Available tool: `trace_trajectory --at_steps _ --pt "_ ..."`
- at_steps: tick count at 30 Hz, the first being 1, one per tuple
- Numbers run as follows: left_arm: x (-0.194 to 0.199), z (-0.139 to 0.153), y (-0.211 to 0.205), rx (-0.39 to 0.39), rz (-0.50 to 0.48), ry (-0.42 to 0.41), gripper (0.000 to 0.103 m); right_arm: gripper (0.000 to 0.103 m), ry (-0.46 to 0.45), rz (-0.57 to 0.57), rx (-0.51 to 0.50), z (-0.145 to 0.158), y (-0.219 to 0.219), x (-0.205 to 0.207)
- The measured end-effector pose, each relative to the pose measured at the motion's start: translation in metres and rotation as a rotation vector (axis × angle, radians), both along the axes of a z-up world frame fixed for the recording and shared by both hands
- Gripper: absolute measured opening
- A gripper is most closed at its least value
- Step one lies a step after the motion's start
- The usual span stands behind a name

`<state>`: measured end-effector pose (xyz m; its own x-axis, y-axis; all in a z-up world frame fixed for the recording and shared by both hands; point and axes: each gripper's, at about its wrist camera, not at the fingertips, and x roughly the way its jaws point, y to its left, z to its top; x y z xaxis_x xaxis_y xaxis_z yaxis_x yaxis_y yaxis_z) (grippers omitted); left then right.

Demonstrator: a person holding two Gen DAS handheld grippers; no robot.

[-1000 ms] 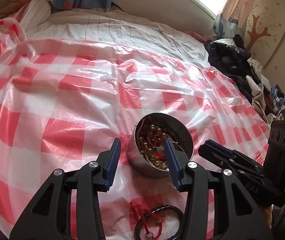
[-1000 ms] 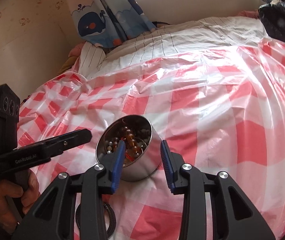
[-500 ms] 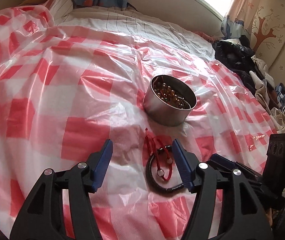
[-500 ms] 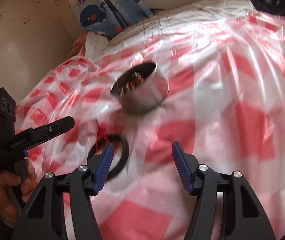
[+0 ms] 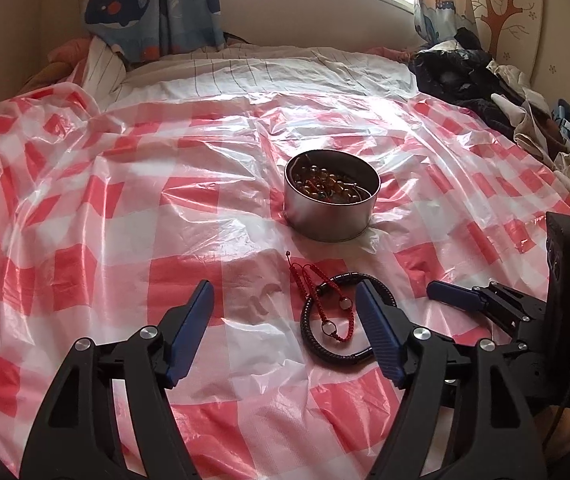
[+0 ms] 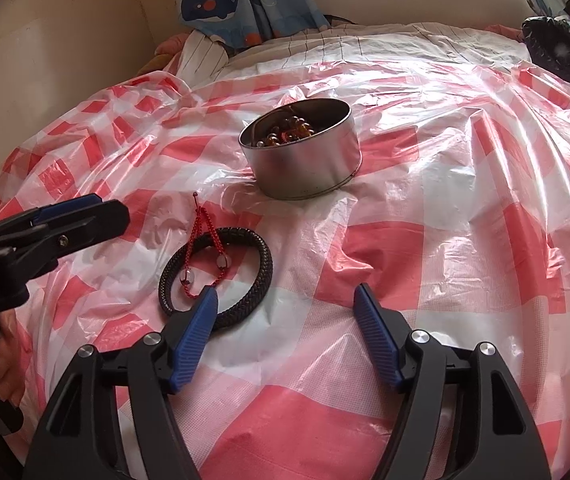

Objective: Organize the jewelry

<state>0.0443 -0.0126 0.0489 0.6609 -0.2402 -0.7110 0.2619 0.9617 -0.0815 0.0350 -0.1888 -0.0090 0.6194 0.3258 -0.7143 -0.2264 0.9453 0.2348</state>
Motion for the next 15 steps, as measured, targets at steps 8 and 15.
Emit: trace_trajectory --at_steps 8,15 --pt "0.0 0.0 -0.012 0.071 -0.02 -0.028 0.073 0.07 0.0 0.0 0.0 0.0 0.001 0.0" --pt "-0.001 0.0 -0.019 0.111 -0.031 -0.046 0.075 0.071 0.0 0.0 -0.002 0.0 0.002 -0.001"
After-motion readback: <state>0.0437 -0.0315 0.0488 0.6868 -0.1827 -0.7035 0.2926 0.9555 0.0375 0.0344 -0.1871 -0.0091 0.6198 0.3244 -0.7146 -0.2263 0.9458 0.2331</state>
